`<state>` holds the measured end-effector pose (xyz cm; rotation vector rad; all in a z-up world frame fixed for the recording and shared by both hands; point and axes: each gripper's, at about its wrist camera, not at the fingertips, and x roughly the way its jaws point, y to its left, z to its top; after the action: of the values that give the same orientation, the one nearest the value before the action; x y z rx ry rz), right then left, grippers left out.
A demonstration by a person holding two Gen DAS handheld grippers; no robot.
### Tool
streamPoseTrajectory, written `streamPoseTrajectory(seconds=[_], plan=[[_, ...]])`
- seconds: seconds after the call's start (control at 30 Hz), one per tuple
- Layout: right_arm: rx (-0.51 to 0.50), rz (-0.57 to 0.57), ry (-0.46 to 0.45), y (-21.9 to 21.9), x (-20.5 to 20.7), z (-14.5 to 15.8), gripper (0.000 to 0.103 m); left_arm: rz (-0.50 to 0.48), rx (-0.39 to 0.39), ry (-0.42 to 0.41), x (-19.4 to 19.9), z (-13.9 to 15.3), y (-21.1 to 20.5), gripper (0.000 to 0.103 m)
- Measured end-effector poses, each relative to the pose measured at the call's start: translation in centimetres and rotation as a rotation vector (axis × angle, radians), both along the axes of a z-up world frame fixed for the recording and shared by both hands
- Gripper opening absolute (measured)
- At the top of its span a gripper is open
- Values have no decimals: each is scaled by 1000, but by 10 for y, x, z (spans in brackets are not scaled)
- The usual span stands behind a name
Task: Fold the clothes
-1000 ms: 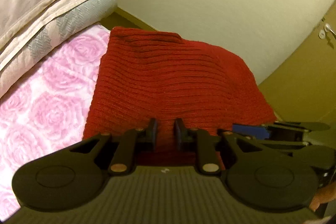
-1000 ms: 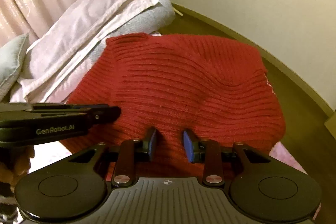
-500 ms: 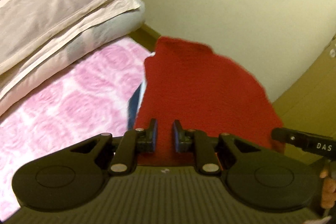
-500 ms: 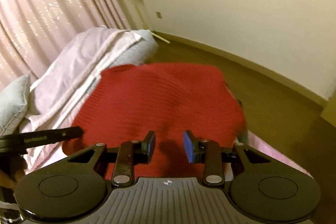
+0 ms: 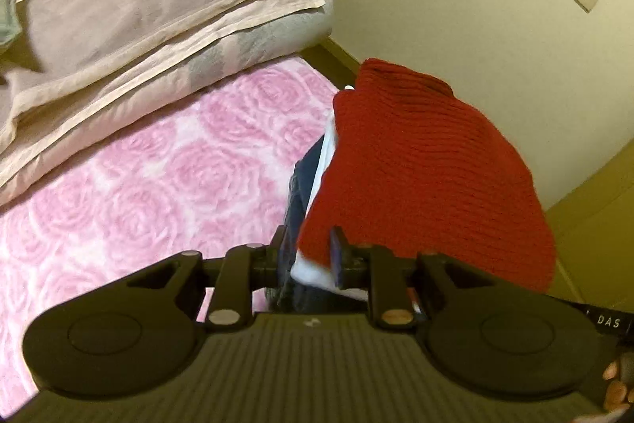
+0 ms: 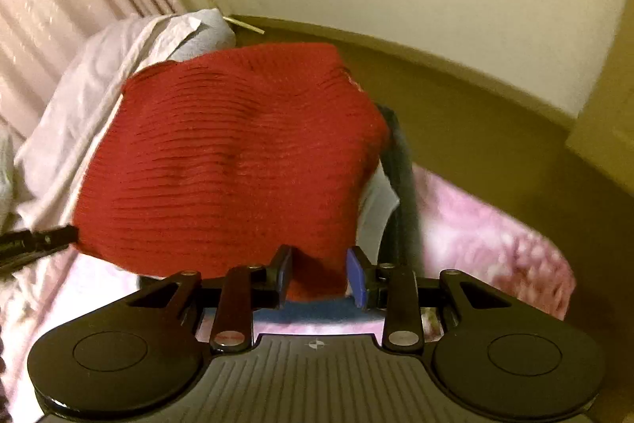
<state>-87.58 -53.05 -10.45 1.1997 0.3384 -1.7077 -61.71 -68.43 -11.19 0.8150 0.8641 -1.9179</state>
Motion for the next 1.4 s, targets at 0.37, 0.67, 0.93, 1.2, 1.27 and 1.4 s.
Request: streamPoseTrajectory(seconds=[0.37,0.67,0.93,1.2,1.27,1.4], plan=[[10,66,63,37,36,37,84,-24,-3,-85,19,39,68,23],[18,62,79,87,74,55,89,-68,-30,-146,26,69,129,27],[15,55,104,126,106,71,93,-136,-103,-181,32,93,181,33],[14,35,121,164,131,78,94,-177,-148,-205,47,108,224,40],[15,36,125,171,137,79,94,-187,-158,-205,51,111,232,42],[13,40,134,181,148,81,94,-198,-170,-193,60,114,245,42]])
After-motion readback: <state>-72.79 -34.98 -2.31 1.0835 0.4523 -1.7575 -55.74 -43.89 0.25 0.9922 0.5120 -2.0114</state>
